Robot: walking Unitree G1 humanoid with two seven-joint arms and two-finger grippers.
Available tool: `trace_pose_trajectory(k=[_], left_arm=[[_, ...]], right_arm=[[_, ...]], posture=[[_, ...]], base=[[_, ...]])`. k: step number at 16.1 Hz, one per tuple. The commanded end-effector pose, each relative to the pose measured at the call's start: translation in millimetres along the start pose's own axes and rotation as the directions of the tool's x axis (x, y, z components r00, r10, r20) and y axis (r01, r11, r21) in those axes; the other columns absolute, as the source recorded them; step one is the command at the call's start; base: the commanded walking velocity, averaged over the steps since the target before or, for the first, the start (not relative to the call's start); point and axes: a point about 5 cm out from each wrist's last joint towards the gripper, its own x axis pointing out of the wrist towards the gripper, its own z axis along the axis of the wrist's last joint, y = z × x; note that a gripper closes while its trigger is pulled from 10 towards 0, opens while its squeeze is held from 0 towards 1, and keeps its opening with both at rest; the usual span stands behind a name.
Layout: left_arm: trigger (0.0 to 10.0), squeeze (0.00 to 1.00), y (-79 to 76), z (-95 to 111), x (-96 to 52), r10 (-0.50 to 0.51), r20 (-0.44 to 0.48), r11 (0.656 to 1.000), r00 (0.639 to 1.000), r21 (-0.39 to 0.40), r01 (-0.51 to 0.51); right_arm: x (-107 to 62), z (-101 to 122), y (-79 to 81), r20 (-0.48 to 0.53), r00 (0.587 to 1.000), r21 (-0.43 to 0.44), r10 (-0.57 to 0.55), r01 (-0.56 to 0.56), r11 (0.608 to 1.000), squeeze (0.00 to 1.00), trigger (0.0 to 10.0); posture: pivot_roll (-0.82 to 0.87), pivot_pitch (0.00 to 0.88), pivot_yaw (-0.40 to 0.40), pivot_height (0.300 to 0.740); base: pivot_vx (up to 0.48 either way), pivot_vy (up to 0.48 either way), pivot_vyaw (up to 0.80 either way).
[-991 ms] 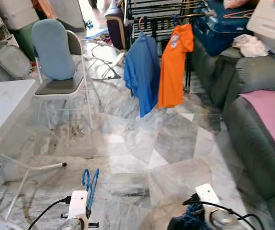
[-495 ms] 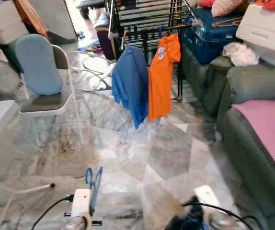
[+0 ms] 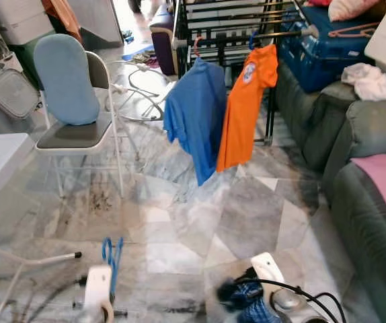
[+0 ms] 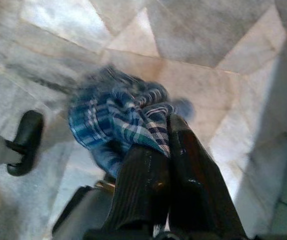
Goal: Hang hanger
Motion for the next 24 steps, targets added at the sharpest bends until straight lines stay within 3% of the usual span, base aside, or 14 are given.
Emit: trace_pose_trajectory(k=[1,4,7,9,22,24], left_arm=[[10.0,0.0,8.0,1.3,-0.3,0.024,0.002,1.0,1.0,0.0,-0.024],[10.0,0.0,9.5,-0.8,-0.8,0.024,-0.003,1.0,1.0,0.014,-0.024],[10.0,0.0,9.2,-0.3,-0.7,0.019,-0.001,0.999,1.0,0.031,-0.019],[10.0,0.0,5.4,5.2,0.5,0.015,0.012,0.999,1.0,0.048,-0.016],[10.0,0.0,5.9,1.4,0.0,0.037,-0.002,0.995,0.999,0.094,-0.037],[10.0,0.0,6.4,0.5,-0.2,0.037,-0.007,0.995,0.999,0.093,-0.036]], right_arm=[[1.3,8.4,9.6,0.015,1.0,-0.003,0.016,-0.016,1.0,0.0,10.0],[2.7,23.2,29.9,0.037,0.999,-0.011,0.038,-0.037,0.999,0.0,10.0],[2.7,27.9,37.9,0.044,0.998,-0.012,0.046,-0.046,0.999,0.0,10.0],[2.5,19.6,25.4,0.03,0.999,-0.004,0.03,-0.03,1.0,0.0,10.0],[2.2,17.1,26.8,0.031,0.999,-0.013,0.036,-0.036,0.999,0.0,10.0],[2.1,17.1,26.8,0.034,0.999,-0.02,0.04,-0.039,0.999,0.0,10.0]], posture=[[-0.09,0.0,0.08,0.74],[-0.09,0.0,0.086,0.74],[-0.09,0.0,0.092,0.74],[-0.1,0.0,0.098,0.74],[-0.09,0.0,0.105,0.74],[-0.09,0.0,0.107,0.74]], base=[[0.0,0.289,0.0],[0.0,0.48,0.0],[0.0,0.48,0.0],[0.0,0.122,0.0],[0.0,0.0,0.0],[0.0,0.0,0.76]])
